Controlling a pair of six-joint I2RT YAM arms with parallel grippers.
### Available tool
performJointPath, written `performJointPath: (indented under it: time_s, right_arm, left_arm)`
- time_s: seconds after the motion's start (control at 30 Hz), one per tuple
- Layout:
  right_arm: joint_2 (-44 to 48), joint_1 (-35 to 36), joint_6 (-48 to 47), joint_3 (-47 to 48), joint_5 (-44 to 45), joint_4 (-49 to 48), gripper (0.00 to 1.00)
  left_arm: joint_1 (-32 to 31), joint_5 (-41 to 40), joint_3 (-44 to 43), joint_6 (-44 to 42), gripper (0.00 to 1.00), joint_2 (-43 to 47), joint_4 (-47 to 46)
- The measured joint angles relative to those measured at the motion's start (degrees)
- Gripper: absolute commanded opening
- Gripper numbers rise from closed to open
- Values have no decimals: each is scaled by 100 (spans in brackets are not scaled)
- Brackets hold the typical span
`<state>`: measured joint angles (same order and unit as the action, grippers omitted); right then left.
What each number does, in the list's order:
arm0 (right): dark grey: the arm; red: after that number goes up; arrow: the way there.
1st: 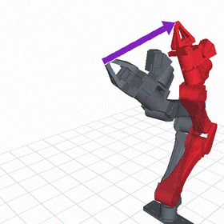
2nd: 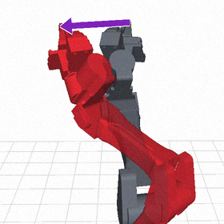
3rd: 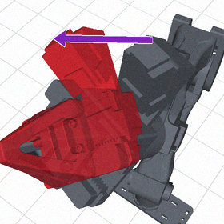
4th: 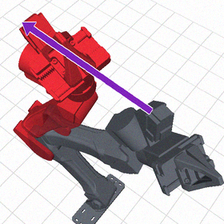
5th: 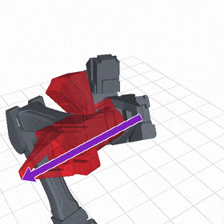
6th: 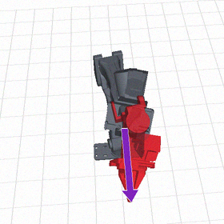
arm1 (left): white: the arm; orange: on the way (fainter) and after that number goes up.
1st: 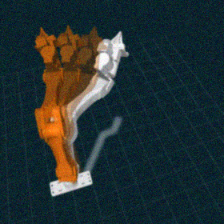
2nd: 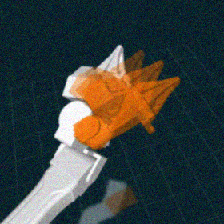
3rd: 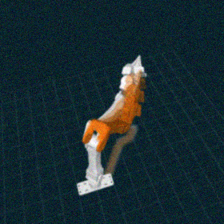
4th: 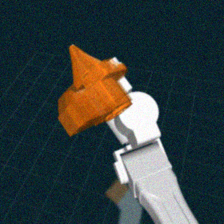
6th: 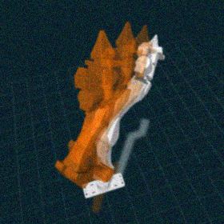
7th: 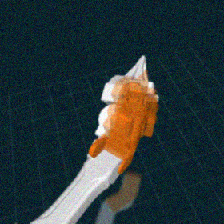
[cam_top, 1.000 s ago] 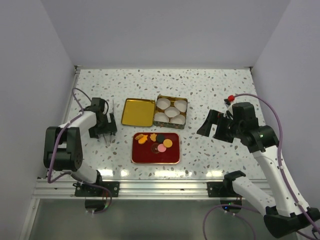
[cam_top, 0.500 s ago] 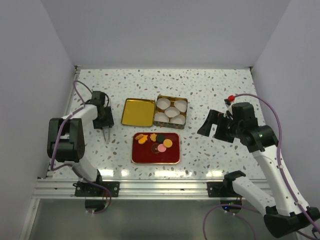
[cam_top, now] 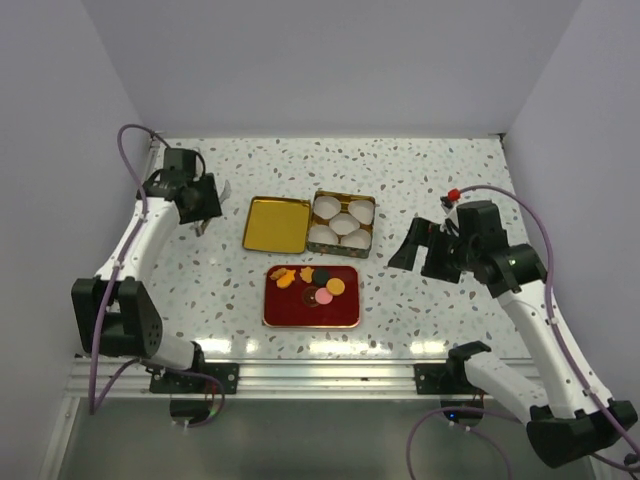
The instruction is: Pack the cookies
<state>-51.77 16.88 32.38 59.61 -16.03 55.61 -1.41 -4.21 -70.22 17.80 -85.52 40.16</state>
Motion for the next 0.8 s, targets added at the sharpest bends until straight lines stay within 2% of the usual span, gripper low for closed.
performJointPath:
  time_s: [0.23,0.4,0.63,0.8]
  right_arm:
    - [-546,9,20,184,-382,-404,99]
    - [-710,39,129,232,-581,-654,99]
    - [-529,76,179,190,-752,-765,99]
    - [-46,81,225,-133,-778,-787,99]
  left_arm:
    - [-634,7,-168,24,56,560,544]
    - [-824,208,-166,57,55,957,848]
    - [-918,855,-15,-57,55,1882,1005]
    - [-973,1228,695,-92,54,2385,1130]
